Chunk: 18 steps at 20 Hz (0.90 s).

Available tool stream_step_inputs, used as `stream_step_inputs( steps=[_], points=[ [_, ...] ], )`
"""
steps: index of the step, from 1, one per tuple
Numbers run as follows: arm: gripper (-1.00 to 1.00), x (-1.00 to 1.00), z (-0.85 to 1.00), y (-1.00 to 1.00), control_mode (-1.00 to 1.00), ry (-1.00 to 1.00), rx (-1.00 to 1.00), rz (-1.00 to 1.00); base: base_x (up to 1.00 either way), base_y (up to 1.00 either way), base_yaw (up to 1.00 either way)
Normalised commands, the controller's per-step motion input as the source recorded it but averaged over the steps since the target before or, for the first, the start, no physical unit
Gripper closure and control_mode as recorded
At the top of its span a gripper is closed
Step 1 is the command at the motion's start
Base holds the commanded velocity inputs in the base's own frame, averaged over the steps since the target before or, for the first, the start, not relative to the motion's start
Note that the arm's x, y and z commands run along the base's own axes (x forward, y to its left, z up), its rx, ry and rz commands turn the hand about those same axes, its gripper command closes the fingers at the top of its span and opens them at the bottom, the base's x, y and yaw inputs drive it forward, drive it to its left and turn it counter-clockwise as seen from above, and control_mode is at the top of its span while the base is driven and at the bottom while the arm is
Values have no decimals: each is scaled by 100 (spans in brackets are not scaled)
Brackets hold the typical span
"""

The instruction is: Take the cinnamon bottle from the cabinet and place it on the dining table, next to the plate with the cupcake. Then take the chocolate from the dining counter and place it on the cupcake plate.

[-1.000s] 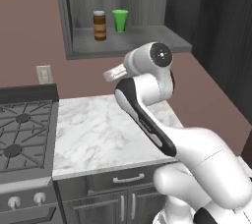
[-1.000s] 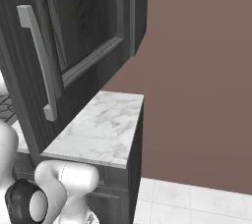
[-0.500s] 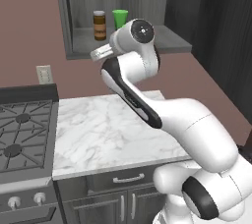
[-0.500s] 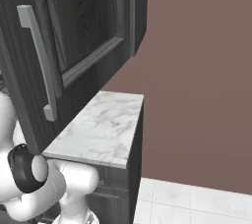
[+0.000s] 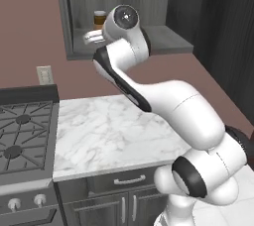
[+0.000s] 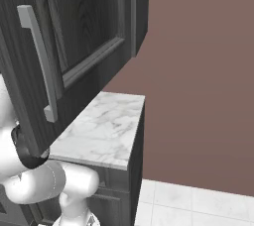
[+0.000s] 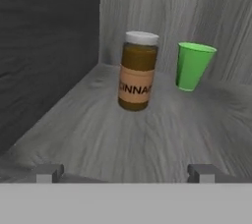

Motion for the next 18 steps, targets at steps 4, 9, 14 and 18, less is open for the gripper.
stream_step_inputs(
  steps=[4, 9, 14, 18],
  points=[
    [-100, 48, 1, 0, -100, 3, 26, -19, 0, 0, 0],
    [-100, 42, 1, 0, -100, 5, 22, -14, 0, 0, 0],
    [-100, 30, 0, 1, -100, 9, 3, -2, 0, 0, 0],
    [-100, 17, 0, 0, -100, 9, 0, 0, 0, 0, 0]
  ],
)
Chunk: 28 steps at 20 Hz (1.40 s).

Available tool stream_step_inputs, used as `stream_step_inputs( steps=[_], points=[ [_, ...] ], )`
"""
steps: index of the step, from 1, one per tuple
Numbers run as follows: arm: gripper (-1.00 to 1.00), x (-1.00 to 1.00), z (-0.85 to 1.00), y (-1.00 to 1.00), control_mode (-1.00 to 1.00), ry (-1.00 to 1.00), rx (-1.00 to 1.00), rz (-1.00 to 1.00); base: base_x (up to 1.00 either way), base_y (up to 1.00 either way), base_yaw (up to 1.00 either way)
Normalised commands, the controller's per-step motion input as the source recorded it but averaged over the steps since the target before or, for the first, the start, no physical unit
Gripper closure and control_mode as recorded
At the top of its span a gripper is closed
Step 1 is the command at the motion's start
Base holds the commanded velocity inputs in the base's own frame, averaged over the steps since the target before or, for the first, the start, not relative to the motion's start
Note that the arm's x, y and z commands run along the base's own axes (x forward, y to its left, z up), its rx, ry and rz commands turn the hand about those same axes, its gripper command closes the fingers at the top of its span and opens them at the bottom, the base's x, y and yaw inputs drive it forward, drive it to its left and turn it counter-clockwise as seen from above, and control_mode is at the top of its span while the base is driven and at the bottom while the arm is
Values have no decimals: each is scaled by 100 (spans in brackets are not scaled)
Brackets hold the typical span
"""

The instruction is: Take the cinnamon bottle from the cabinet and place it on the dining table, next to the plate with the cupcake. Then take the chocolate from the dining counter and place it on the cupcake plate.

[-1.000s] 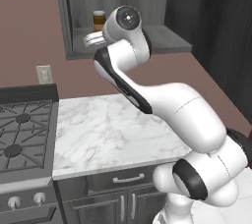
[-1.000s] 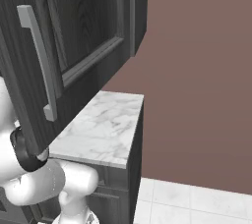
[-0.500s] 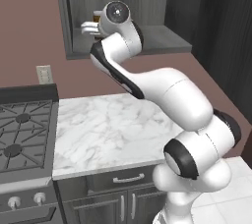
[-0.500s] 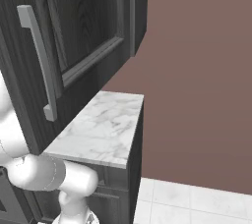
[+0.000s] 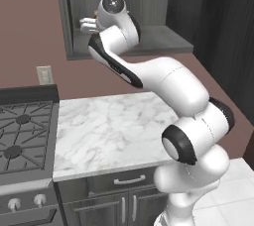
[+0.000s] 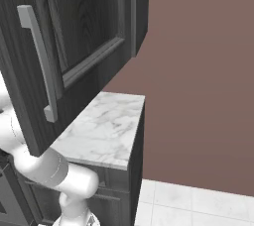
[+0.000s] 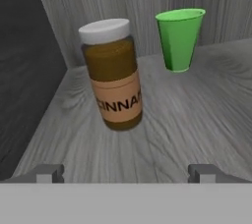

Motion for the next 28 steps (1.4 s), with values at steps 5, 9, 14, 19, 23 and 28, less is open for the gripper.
stream_step_inputs(
  steps=[5, 9, 14, 19, 23, 28],
  points=[
    [-100, 16, -4, 0, -100, 4, -2, 2, 0, 0, 0],
    [-100, 15, -18, 0, -100, -1, -5, 1, 0, 0, 0],
    [-100, 20, -19, 0, -100, -2, -5, 0, 0, 0, 0],
    [-100, 29, -7, 0, -100, 0, -3, 0, 0, 0, 0],
    [-100, 36, 1, 0, -100, 0, 0, 0, 0, 0, 0],
    [-100, 24, 0, 0, -100, 0, -2, 0, 0, 0, 0]
  ],
)
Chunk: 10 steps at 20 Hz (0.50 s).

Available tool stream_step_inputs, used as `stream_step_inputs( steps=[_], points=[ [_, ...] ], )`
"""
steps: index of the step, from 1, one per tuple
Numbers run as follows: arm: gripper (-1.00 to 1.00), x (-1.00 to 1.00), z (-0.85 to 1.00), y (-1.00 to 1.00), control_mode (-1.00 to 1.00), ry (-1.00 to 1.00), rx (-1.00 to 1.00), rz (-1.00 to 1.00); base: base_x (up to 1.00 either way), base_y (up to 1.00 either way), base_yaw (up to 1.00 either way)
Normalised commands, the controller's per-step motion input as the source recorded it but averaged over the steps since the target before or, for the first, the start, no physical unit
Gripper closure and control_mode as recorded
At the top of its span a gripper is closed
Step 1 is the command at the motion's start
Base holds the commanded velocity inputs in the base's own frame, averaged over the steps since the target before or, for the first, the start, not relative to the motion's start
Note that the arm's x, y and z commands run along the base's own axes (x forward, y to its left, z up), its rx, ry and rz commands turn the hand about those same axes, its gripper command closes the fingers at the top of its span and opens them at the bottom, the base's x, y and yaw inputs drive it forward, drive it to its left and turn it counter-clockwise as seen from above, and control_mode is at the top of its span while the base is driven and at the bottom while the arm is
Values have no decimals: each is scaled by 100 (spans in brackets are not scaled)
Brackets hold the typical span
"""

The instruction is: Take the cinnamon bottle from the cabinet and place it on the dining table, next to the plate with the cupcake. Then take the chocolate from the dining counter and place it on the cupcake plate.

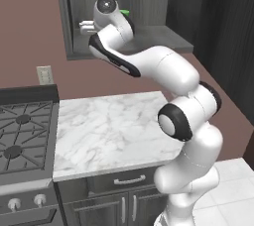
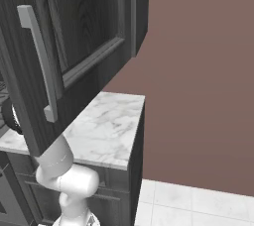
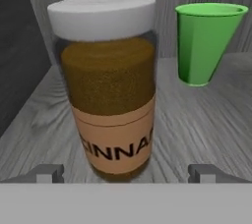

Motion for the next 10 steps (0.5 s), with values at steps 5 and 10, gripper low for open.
stream_step_inputs(
  steps=[5, 10],
  points=[
    [-100, 18, 0, 11, -100, 0, -3, 0, 0, 0, 0],
    [-100, 16, 0, 9, -100, 0, -2, 0, 0, 0, 0]
  ],
)
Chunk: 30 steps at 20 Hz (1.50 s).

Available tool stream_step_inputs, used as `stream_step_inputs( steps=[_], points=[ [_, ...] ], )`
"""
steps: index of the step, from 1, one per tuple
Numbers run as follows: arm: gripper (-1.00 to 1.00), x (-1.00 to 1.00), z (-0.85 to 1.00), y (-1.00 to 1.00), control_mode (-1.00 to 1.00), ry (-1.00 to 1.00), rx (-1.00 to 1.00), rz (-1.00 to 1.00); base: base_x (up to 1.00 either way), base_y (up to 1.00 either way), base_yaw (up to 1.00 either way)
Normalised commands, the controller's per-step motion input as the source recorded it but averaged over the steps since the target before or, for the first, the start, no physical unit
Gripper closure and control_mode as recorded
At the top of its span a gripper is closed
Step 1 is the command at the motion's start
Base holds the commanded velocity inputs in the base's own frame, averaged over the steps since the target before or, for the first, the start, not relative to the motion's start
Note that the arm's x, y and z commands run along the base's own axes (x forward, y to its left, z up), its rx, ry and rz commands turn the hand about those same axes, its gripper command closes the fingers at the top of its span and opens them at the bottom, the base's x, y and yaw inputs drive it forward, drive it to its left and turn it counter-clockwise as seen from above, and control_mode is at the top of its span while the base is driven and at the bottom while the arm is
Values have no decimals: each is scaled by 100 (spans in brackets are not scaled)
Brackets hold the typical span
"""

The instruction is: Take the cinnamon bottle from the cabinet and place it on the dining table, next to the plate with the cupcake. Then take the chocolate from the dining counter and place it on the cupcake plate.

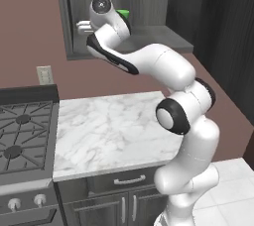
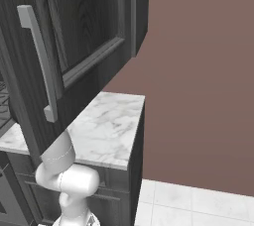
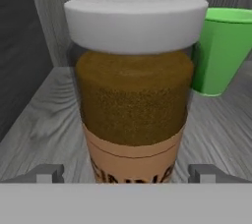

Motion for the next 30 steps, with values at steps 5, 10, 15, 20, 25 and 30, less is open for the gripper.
stream_step_inputs(
  steps=[5, 10, 15, 20, 25, 30],
  points=[
    [-100, 18, 0, 0, -100, 0, -3, 0, 0, 0, 0],
    [-100, 10, 0, 0, -100, 0, -2, 0, 0, 0, 0],
    [-100, 2, -3, 0, -100, 0, 0, 0, 0, 0, 0],
    [100, -1, -11, -9, -100, 0, 0, 0, 0, 0, 0],
    [100, -10, -16, -31, -100, 0, 0, 0, 0, 0, 0],
    [100, -13, -13, -24, -100, -5, 0, 0, 0, 0, 0]
  ],
)
